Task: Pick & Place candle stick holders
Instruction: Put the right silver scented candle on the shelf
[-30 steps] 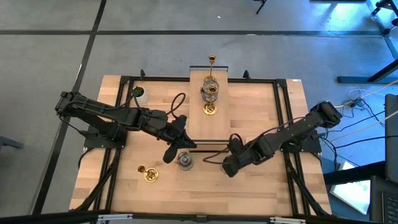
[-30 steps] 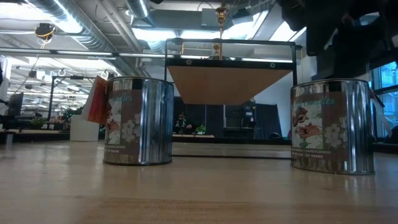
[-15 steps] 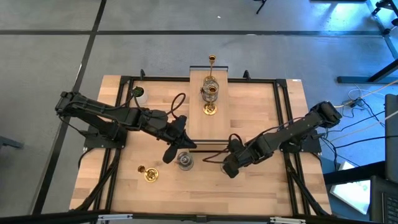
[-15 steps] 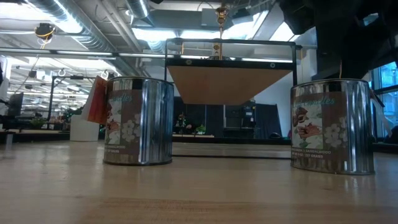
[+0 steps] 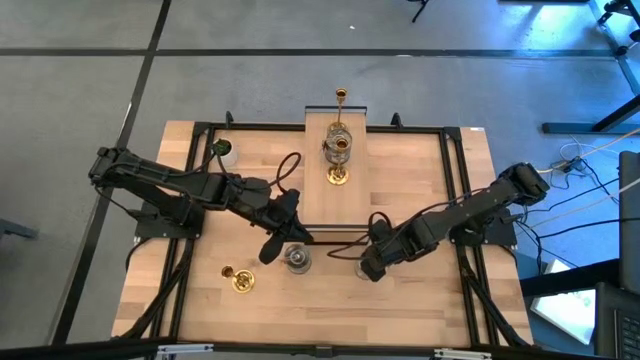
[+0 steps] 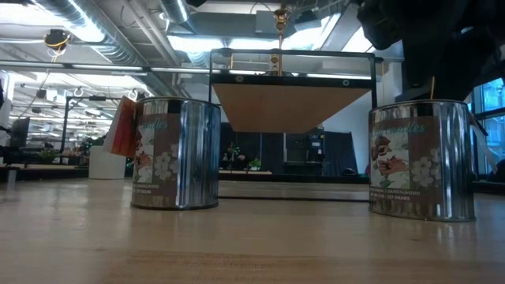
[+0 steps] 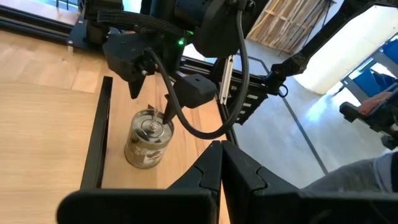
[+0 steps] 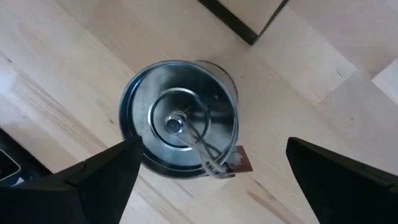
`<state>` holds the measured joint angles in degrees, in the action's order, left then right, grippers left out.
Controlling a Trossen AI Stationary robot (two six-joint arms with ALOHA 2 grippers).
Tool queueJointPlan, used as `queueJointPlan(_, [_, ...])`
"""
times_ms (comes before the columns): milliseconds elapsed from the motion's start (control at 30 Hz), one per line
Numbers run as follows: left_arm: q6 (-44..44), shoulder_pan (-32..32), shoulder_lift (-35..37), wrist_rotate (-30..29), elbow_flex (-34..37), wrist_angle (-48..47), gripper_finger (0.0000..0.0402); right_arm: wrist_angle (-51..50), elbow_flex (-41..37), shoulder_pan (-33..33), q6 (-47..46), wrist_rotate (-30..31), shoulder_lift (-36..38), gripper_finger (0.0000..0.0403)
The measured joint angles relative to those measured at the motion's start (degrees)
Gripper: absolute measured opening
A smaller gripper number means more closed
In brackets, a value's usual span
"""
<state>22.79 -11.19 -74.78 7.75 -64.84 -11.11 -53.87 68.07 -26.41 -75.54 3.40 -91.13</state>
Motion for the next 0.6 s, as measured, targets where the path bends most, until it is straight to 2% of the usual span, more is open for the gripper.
queueJointPlan(167, [0.0,0.0,0.0,0.0,0.0,0.0,0.0002,0.8,0.0,0.0,1.5,0.0,0.0,0.04])
queueJointPlan(333, [0.0,0.0,0.0,0.0,0.0,0.0,0.0002,4.9,0.0,0.7,7.7,-2.1,0.0,0.04])
queueJointPlan(600, [0.0,0.0,0.0,0.0,0.0,0.0,0.0002,20.1,0.0,1.3,8.4,-2.5,0.0,0.04])
